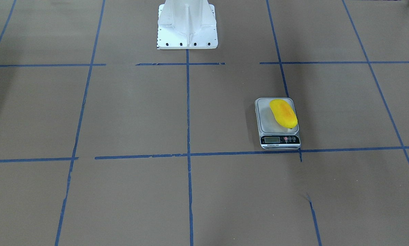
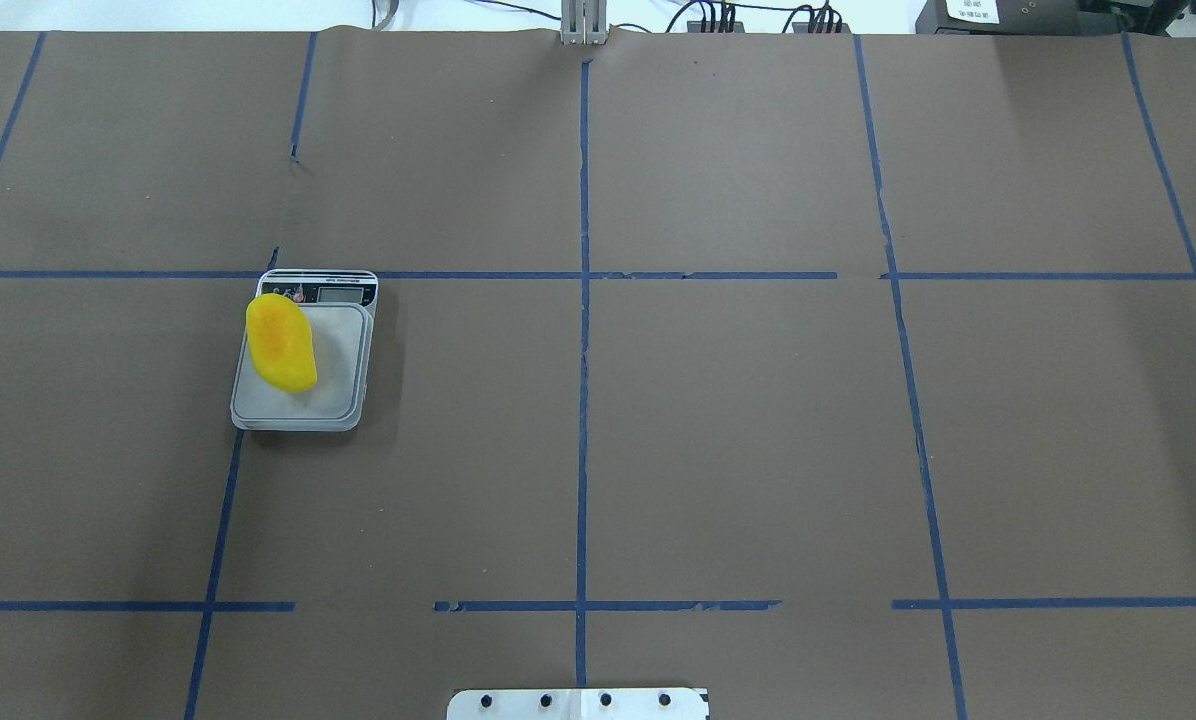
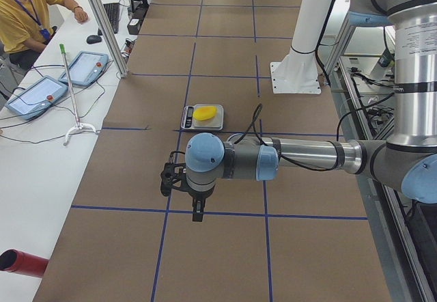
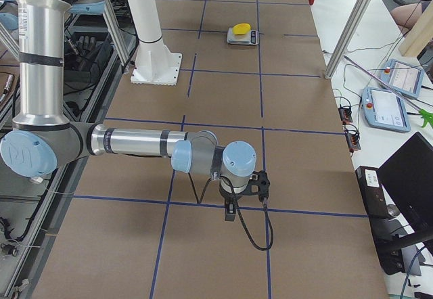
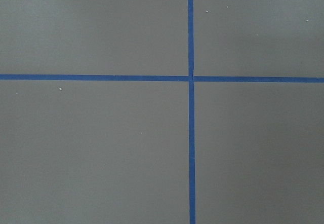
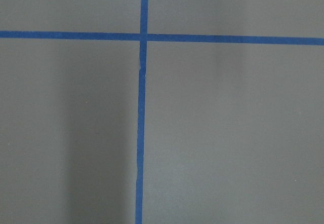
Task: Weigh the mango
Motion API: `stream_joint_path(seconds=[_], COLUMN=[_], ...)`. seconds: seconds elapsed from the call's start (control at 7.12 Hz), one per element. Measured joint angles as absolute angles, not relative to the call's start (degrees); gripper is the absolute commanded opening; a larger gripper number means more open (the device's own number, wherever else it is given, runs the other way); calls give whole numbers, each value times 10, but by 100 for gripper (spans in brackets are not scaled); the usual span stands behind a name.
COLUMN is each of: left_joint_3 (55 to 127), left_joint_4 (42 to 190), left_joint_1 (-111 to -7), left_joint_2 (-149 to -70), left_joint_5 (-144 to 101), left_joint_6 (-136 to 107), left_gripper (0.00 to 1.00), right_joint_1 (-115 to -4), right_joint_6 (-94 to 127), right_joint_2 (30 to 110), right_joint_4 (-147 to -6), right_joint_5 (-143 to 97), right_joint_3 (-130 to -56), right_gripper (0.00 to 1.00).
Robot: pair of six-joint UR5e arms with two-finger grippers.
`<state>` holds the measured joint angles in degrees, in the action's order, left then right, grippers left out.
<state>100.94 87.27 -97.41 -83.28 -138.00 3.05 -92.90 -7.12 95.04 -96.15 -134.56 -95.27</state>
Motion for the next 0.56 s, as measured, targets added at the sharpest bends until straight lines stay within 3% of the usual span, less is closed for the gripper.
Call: stream_joint_path(seconds=[0.56], left_joint_3=[1008], left_joint_4=[825], left_joint_1=[-975], left_joint_2=[-844], left_joint_5=[-1377], left_joint_6=[98], left_gripper=[100], right_joint_1=[-929], right_joint_6=[-71], right_joint_2=[950], right_joint_4=[-962], right_joint_5=[-1346], right_joint_3=[-953], right_gripper=[100])
